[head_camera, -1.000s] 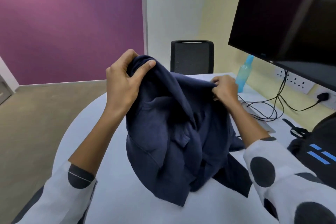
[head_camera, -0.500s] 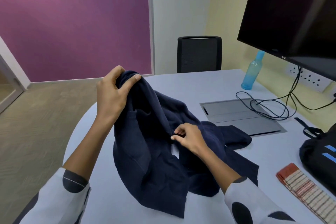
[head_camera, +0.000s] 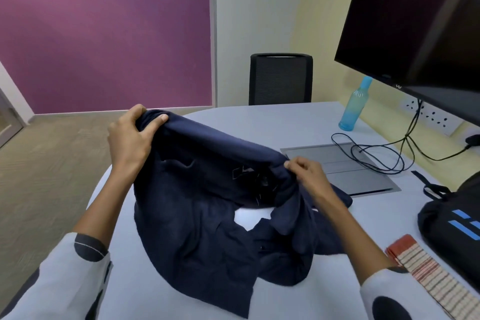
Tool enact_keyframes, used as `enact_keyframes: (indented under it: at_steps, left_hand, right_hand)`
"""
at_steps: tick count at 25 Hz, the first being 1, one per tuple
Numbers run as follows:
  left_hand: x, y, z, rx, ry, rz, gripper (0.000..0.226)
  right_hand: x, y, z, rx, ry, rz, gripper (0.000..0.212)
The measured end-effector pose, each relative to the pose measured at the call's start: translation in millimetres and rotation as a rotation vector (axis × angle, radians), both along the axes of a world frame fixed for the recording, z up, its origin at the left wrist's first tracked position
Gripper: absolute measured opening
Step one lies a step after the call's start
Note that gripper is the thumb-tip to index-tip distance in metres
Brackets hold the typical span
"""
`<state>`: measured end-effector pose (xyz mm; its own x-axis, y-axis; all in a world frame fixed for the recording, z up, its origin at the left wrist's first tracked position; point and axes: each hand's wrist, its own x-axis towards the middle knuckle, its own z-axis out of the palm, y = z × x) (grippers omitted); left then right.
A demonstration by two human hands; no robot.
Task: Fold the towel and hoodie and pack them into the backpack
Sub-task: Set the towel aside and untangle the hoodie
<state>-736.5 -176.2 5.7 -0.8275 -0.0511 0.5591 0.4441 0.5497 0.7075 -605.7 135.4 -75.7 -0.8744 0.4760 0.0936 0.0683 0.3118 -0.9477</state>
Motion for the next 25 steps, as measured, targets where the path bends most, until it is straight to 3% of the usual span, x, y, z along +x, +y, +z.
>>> enact_keyframes:
  at_steps: [5,9,14,18,21,23,25]
  left_hand:
    - [-6.6,1.6,12.4,0.029,-0.006,0.062,0.039]
    - [-8.9,4.5,47.8,0.048,0.086,0.079,0.038]
    - [20.6,51.7,39.1,-0.089,0.135,-0.354,0.021]
    - [56.9,103.7,8.8,-0.112,-0.076,-0.72,0.039]
    - [61.7,126.6,1.1,-0.215,-0.12,-0.771,0.024]
    - [59.2,131.8,0.1,-0.217,-0.104,-0.676,0.014]
    - [55.9,131.0,-1.5,-0.146,-0.095,-0.582,0.009]
  right_hand:
    - [10.5,26.2,105.3,0.072,0.186,0.145,0.015]
    - [-4.8,45.4,147.3,-0.011,0.35,0.147,0.015]
    - [-12.7,25.2,124.0,0.143,0.154,0.276,0.012]
    - [-1.2,-6.6,104.9,0.146,0.037,0.469,0.015]
    - [8.1,-15.1,96.1,0.101,0.056,0.418,0.01]
    - [18.4,-12.1,81.3,0.149,0.074,0.324,0.031]
    - [33.1,-4.4,57.5,0.336,-0.11,0.308,0.07]
